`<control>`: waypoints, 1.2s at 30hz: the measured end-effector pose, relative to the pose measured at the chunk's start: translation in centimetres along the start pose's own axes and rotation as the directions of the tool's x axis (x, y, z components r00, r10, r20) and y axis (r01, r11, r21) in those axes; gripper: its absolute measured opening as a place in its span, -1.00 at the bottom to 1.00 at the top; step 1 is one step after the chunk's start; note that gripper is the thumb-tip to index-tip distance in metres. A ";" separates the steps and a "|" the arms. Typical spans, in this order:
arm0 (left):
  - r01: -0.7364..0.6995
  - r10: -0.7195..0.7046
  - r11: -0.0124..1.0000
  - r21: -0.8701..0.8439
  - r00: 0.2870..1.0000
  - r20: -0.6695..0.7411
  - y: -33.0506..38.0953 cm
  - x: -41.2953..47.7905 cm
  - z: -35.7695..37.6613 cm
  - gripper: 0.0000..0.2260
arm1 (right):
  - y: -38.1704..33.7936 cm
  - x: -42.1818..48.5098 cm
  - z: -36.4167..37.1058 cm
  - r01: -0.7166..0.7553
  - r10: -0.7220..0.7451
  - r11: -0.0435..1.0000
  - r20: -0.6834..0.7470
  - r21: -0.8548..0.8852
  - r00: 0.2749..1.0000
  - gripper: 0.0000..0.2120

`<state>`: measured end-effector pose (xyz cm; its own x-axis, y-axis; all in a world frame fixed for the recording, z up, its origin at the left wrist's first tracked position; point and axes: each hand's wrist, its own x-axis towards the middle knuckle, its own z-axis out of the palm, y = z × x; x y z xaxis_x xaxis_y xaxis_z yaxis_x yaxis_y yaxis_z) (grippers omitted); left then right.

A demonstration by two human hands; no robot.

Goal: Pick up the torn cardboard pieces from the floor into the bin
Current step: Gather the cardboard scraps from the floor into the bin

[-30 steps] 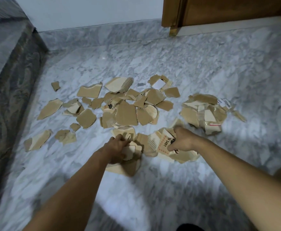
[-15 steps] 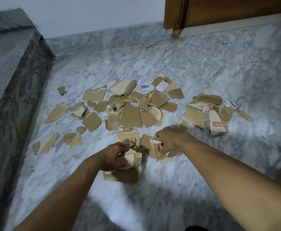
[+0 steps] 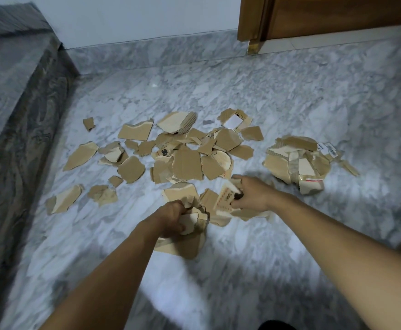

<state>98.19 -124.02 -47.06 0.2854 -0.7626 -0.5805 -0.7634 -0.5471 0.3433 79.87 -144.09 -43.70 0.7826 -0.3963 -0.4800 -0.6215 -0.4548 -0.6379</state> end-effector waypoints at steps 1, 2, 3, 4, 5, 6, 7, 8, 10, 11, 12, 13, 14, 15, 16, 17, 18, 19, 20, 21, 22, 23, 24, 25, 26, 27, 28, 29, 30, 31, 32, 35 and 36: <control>-0.006 0.006 1.000 0.008 1.000 -0.001 0.0 -0.1 -0.1 -0.49 | -0.3 -0.3 -0.7 -0.009 0.015 0.994 -0.060 0.105 0.998 -0.61; -0.017 0.016 1.000 0.024 1.000 0.006 0.0 -0.3 -0.5 -0.53 | -0.6 -0.6 -1.4 -0.011 0.036 0.980 -0.123 0.198 0.992 -0.66; -0.032 0.032 0.998 0.048 0.999 0.020 0.0 -0.5 -0.8 -0.56 | -0.9 -0.7 -2.1 -0.012 0.064 0.961 -0.179 0.276 0.982 -0.72; -0.055 0.053 0.996 0.066 0.998 0.032 0.0 -0.7 -1.3 -0.61 | -1.2 -0.8 -2.6 -0.007 0.095 0.934 -0.231 0.356 0.968 -0.78; -0.075 0.072 0.994 0.073 0.997 0.042 -0.1 -0.9 -1.7 -0.65 | -1.5 -0.9 -3.1 0.005 0.129 0.894 -0.269 0.447 0.954 -0.83; -0.093 0.089 0.993 0.071 0.995 0.051 -0.1 -1.0 -2.1 -0.68 | -1.8 -0.8 -3.5 0.028 0.160 0.838 -0.294 0.546 0.942 -0.86; -0.113 0.109 0.991 0.067 0.992 0.061 0.0 -1.1 -2.4 -0.69 | -2.1 -0.8 -3.6 0.054 0.185 0.769 -0.302 0.637 0.935 -0.87; -0.133 0.129 0.989 0.063 0.989 0.066 0.2 -1.3 -2.5 -0.67 | -2.3 -0.7 -3.5 0.067 0.209 0.706 -0.297 0.706 0.932 -0.86; -0.164 0.159 0.985 0.051 0.983 0.089 0.7 -1.3 -2.2 -0.58 | -2.6 -0.7 -3.0 0.069 0.224 0.657 -0.282 0.750 0.933 -0.82; -0.159 0.155 0.987 0.030 0.982 0.107 0.9 -1.2 -1.9 -0.51 | -2.5 -0.8 -2.5 0.058 0.224 0.673 -0.278 0.737 0.934 -0.76; -0.149 0.146 0.989 0.017 0.982 0.120 1.0 -1.1 -1.5 -0.42 | -2.4 -0.9 -2.1 0.042 0.221 0.703 -0.274 0.710 0.936 -0.71; -0.134 0.130 0.991 0.018 0.982 0.135 1.1 -0.8 -1.0 -0.34 | -2.1 -1.1 -1.8 0.029 0.212 0.739 -0.273 0.673 0.938 -0.69; -0.116 0.113 0.993 0.014 0.985 0.134 1.2 -0.5 -0.6 -0.28 | -1.8 -1.4 -1.8 0.017 0.198 0.784 -0.275 0.621 0.941 -0.73; -0.084 0.084 0.996 -0.008 0.989 0.120 1.3 -0.2 -0.5 -0.23 | -1.5 -1.7 -2.2 0.000 0.183 0.834 -0.278 0.551 0.943 -0.79; -0.054 0.057 0.998 -0.028 0.993 0.102 1.5 0.2 -0.4 -0.23 | -0.9 -2.1 -2.7 -0.020 0.165 0.886 -0.275 0.463 0.947 -0.79; -0.035 0.037 0.999 -0.027 0.996 0.081 1.6 0.3 -0.5 -0.27 | -0.5 -2.5 -3.4 -0.037 0.139 0.931 -0.258 0.363 0.956 -0.72; -0.024 0.024 1.000 -0.007 0.997 0.070 1.6 0.4 -0.6 -0.33 | 0.1 -2.9 -3.9 -0.063 0.123 0.963 -0.224 0.261 0.967 -0.60; -0.016 0.016 1.000 0.009 0.998 0.057 1.5 0.4 -0.6 -0.39 | 0.6 -3.3 -4.3 -0.095 0.123 0.983 -0.177 0.159 0.976 -0.49; -0.014 0.013 1.000 0.015 0.999 0.040 1.3 0.5 -0.7 -0.45 | 1.0 -3.5 -4.6 -0.134 0.141 0.989 -0.125 0.059 0.982 -0.44; -0.007 0.006 1.000 0.016 0.999 0.036 1.1 0.4 -0.8 -0.49 | 1.4 -3.6 -4.6 -0.169 0.166 0.985 -0.083 -0.032 0.983 -0.47; -0.012 0.012 1.000 0.013 1.000 0.026 1.0 0.3 -0.9 -0.54 | 1.7 -3.7 -4.6 -0.189 0.184 0.976 -0.058 -0.110 0.981 -0.56; -0.017 0.017 1.000 0.010 1.000 0.019 1.1 0.1 -1.1 -0.59 | 2.1 -3.7 -4.4 -0.210 0.205 0.964 -0.044 -0.162 0.978 -0.64; -0.028 0.028 1.000 0.006 1.000 0.001 1.1 -0.1 -1.3 -0.62 | 2.5 -3.7 -4.2 -0.230 0.228 0.956 -0.036 -0.181 0.973 -0.68; -0.038 0.038 0.999 0.004 0.999 -0.015 1.2 -0.3 -1.7 -0.65 | 2.8 -3.6 -3.8 -0.253 0.253 0.949 -0.023 -0.189 0.967 -0.68; -0.054 0.054 0.999 0.001 0.998 -0.044 1.3 -0.5 -2.1 -0.68 | 3.3 -3.4 -3.3 -0.269 0.274 0.940 -0.007 -0.208 0.962 -0.66; -0.057 0.057 0.998 -0.005 0.996 -0.064 1.4 -0.8 -2.6 -0.70 | 3.6 -3.3 -2.7 -0.276 0.285 0.932 0.002 -0.233 0.959 -0.62; -0.056 0.054 0.998 -0.025 0.995 -0.086 1.2 -1.1 -3.1 -0.72 | 4.2 -3.0 -2.0 -0.278 0.288 0.924 0.004 -0.262 0.957 -0.57; -0.045 0.040 0.997 -0.055 0.995 -0.088 0.9 -1.3 -3.5 -0.74 | 4.7 -2.8 -1.1 -0.283 0.293 0.918 -0.005 -0.280 0.956 -0.48; -0.034 0.026 0.995 -0.093 0.996 -0.083 0.4 -1.5 -4.0 -0.75 | 5.1 -2.7 -0.3 -0.293 0.301 0.909 -0.019 -0.296 0.954 -0.39; -0.027 0.017 0.991 -0.133 0.997 -0.072 0.0 -1.8 -4.4 -0.77 | 5.4 -2.6 0.2 -0.306 0.312 0.900 -0.034 -0.309 0.950 -0.30; -0.027 0.016 0.985 -0.168 0.997 -0.069 -0.3 -2.1 -4.8 -0.78 | 5.6 -2.6 0.6 -0.311 0.315 0.896 -0.040 -0.317 0.948 -0.24; -0.030 0.006 0.972 -0.232 0.995 -0.104 -1.1 -2.5 -5.4 -0.91 | 5.9 -2.4 0.7 -0.309 0.319 0.890 -0.027 -0.336 0.947 -0.22; -0.029 0.002 0.970 -0.239 0.993 -0.114 -1.1 -2.8 -5.6 -0.94 | 5.9 -2.5 0.6 -0.314 0.327 0.882 -0.025 -0.352 0.945 -0.22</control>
<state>101.48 -123.19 -41.67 0.3486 -0.7980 -0.4916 -0.6106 -0.5913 0.5269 74.25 -145.33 -46.64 0.5356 -0.5429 -0.6468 -0.8059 -0.5574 -0.1995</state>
